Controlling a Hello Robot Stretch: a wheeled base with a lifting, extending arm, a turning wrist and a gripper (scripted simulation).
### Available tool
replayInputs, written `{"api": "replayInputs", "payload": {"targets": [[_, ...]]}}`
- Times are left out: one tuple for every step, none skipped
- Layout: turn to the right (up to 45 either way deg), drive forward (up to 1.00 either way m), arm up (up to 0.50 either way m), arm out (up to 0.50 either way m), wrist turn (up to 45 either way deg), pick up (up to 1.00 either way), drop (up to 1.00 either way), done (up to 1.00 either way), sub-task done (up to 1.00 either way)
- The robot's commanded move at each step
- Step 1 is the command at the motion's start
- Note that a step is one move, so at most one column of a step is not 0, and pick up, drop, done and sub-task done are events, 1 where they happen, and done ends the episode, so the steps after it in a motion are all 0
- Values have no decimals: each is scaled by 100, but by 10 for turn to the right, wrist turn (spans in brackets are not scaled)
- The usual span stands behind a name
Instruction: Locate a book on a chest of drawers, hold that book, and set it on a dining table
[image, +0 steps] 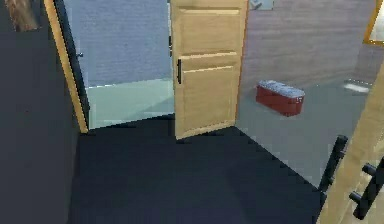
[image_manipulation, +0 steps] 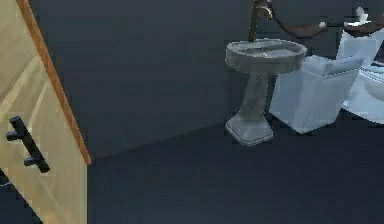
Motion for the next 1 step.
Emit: {"api": "replayInputs", "payload": {"targets": [[0, 95, 0, 0, 0, 0, 0, 0, 0]]}}
